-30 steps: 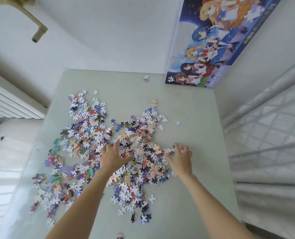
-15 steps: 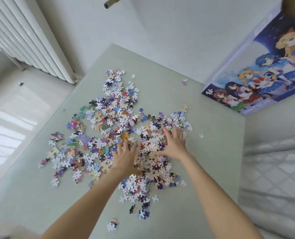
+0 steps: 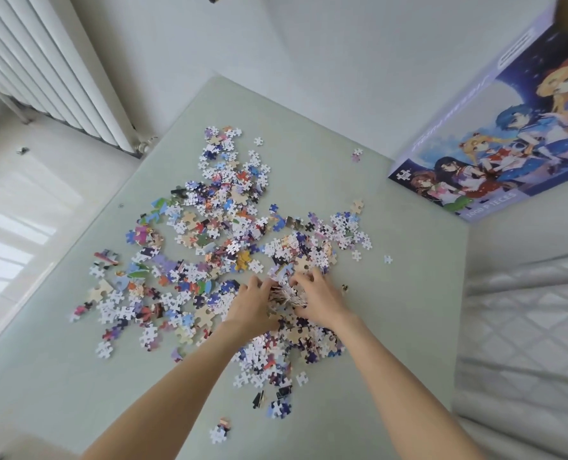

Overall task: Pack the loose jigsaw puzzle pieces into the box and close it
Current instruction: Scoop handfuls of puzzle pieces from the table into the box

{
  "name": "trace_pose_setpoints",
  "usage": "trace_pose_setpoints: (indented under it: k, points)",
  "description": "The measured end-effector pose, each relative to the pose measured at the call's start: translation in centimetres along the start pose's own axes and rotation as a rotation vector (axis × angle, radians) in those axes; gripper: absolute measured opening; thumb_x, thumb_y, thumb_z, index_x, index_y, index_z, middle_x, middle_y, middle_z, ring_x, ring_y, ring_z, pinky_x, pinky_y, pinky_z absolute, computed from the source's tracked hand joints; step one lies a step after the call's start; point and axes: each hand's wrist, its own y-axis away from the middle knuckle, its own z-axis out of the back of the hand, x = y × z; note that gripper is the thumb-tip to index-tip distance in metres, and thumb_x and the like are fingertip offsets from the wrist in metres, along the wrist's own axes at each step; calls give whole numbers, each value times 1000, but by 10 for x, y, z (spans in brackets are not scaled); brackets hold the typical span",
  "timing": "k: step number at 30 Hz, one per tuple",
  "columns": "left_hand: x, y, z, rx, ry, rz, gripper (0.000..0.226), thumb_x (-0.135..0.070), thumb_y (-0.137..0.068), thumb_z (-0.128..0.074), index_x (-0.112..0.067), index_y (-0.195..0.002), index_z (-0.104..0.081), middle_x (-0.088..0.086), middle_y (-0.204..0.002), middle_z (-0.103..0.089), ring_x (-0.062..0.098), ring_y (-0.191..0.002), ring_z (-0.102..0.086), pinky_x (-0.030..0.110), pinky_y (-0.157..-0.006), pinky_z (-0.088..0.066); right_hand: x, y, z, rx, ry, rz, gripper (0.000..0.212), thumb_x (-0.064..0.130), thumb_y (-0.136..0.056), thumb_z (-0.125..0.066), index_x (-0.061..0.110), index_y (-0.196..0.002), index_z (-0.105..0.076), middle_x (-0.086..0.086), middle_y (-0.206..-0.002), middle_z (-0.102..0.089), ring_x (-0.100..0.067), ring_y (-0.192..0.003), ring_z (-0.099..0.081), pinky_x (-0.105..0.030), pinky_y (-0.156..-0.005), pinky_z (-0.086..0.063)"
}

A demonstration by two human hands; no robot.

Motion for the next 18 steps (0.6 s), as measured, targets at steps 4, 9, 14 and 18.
trace_pose_setpoints:
  k: [4, 9, 14, 18]
  points:
    - [2, 2, 2, -9, 36, -10, 67, -28, -75, -71, -21, -133, -37, 4, -121, -46, 20, -102, -51, 29, -84, -50, 2, 14, -3, -68, -123, -19, 50, 19, -85, -64, 31, -130, -46, 0, -129, -48, -19, -111, -52, -33, -90, -48]
    - [2, 5, 7, -70, 79, -57, 54, -25, -81, -67, -21, -130, -45, 2, -115, -58, 21, -100, -59, 35, -85, -53, 4, 31, 1, -170, -220, -83, 49, 23, -90, -59, 34, -135, -43, 2, -118, -61, -5, -79, -57, -28, -78, -51]
    - [7, 4, 17, -141, 74, -62, 45, -25, -87, -63, -22, -129, -48, 0, -113, -66, 18, -96, -64, 35, -82, -54, 0, 37, 5, -198, -260, -204, 52, 34, -89, -60, 25, -134, -37, 4, -70, -56, -10, -56, -49, -24, -54, -42]
    - [9, 2, 21, -145, 0, -38, 42, -26, -88, -61, -19, -126, -44, 3, -106, -68, 20, -86, -66, 31, -69, -55, -1, 39, 7, -210, -269, -257, 55, 38, -88, -61, 13, -134, -46, -4, -83, -64, -14, -68, -57, -26, -68, -46]
